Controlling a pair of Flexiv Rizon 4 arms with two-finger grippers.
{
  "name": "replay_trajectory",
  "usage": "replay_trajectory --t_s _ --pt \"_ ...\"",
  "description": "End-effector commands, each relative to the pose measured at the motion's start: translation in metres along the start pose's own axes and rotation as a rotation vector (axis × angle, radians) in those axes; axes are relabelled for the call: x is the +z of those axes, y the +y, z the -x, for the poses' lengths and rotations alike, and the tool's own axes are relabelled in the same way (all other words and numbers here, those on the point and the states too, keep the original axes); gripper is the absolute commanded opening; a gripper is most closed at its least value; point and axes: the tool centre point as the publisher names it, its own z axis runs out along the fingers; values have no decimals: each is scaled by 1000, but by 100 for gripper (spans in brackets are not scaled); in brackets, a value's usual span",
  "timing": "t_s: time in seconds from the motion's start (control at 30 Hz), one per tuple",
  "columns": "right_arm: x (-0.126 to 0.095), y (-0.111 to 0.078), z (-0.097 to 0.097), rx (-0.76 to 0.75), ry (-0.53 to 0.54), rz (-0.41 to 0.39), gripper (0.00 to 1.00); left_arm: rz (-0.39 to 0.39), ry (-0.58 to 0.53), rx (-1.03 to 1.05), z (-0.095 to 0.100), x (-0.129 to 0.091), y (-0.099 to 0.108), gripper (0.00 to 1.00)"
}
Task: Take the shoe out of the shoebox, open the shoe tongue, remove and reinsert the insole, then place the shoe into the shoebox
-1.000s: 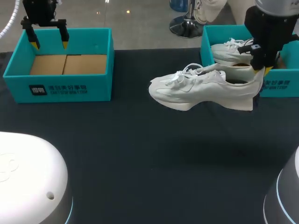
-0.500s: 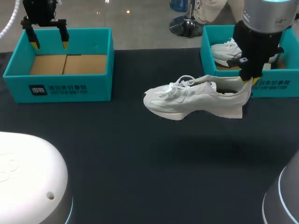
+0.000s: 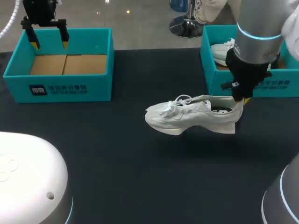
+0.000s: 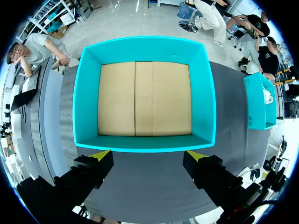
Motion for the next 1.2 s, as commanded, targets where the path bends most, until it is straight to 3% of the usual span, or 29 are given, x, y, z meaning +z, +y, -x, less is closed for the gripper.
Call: replay_trajectory --t_s 0.03,0.57,0.9,1.2 --pt "22 6 -6 -9 6 7 0 1 0 0 0 0 0 100" --pt "90 39 -33 -145 50 9 0 1 0 0 0 0 0 100" --pt "119 36 -46 -155 67 -11 0 1 0 0 0 0 0 100" --pt "129 30 -48 -125 78 -30 0 1 0 0 0 0 0 100"
